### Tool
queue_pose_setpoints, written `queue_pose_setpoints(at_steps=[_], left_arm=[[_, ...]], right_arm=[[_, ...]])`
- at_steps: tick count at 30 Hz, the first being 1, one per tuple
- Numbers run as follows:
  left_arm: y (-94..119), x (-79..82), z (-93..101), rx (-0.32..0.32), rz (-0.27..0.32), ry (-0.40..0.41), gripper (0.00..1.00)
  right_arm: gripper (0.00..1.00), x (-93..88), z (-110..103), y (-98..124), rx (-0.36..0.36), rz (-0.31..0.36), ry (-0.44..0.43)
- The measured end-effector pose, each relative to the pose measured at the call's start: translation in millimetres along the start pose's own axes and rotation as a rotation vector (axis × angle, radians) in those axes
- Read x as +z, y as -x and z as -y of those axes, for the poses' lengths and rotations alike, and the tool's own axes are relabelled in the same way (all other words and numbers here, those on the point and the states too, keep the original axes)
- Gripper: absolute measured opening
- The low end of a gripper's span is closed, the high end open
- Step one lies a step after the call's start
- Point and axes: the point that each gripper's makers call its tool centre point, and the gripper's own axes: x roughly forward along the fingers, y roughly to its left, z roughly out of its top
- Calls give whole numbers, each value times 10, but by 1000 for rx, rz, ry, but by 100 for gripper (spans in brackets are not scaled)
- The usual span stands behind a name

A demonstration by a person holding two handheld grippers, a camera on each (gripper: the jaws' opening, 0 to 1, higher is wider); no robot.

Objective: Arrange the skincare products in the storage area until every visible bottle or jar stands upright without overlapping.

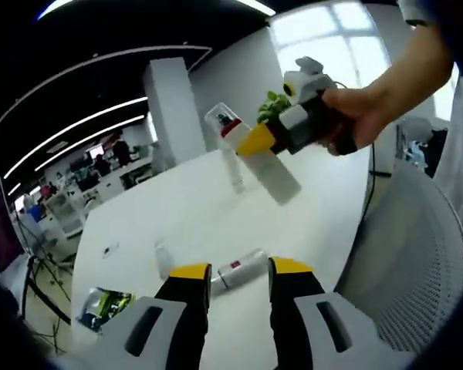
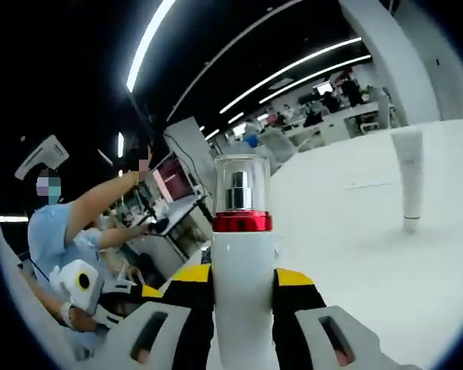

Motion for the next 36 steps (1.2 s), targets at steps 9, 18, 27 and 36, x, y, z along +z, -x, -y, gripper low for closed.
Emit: queue_pose_setpoints(at_steps=[9,18,27,36], left_arm=[[-46,397,212,-132,87,284,43],[-281,502,445,-191,93,461,58],[-396,515,608,-208,100,552,67],[-378,409,849,-264,36,568,75]], right_arm=[[22,75,-237,209,120,47,-68],[22,27,-448,287,273,39,-30],[22,-82,-550,250,408,26,5],[22,-144,-789,308,571,-13,-1]])
